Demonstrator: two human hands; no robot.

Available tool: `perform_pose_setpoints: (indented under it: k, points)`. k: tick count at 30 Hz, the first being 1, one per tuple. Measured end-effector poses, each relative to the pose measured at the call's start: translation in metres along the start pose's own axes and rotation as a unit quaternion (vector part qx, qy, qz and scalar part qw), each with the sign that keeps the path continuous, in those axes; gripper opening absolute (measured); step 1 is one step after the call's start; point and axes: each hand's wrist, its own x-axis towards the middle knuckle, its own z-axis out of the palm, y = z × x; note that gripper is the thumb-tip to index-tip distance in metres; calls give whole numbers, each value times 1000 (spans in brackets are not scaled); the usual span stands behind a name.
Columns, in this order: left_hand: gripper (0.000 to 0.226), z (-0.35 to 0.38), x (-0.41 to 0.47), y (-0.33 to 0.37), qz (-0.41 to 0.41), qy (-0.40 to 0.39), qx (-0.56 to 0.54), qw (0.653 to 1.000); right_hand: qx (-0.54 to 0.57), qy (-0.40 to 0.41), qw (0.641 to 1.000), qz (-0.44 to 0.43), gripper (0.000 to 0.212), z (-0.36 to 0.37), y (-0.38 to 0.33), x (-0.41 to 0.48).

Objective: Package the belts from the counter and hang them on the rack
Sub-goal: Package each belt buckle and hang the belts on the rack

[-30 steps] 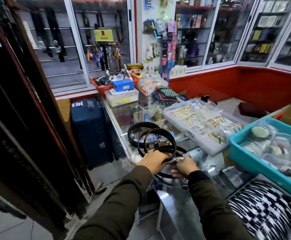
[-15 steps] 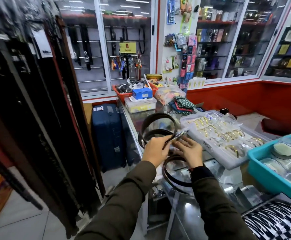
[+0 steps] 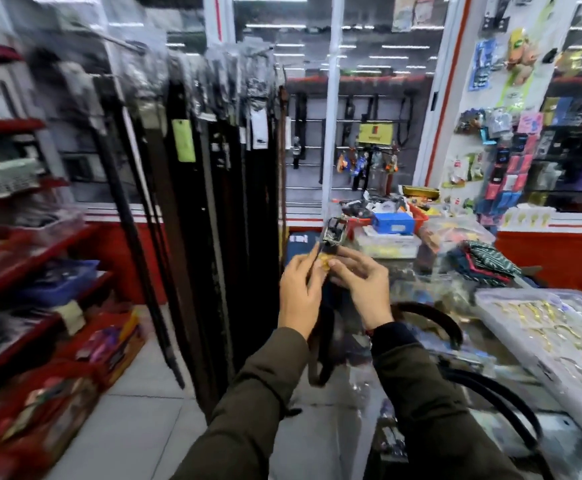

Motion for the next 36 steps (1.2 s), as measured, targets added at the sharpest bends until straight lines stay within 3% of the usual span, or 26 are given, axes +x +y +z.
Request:
perform_pose_setpoints:
  k: [5, 13, 17, 24, 36]
  points:
    - [28, -70, 42, -1, -99, 83, -129, 983, 26, -75, 996, -33, 27, 71, -19, 18]
    - [14, -187, 113, 27, -33, 148, -130, 980, 89, -155, 981, -77, 31, 197, -75, 51]
    - [26, -242, 143, 52, -3, 184, -118, 976, 103, -182, 971, -115, 34, 257, -112, 60]
    - [27, -305, 186, 82, 39, 231, -104, 967, 126, -189, 963, -144, 33, 328, -165, 68]
    - [26, -318, 201, 58, -53, 183, -148, 970, 93, -143, 981, -91, 28, 344, -151, 76]
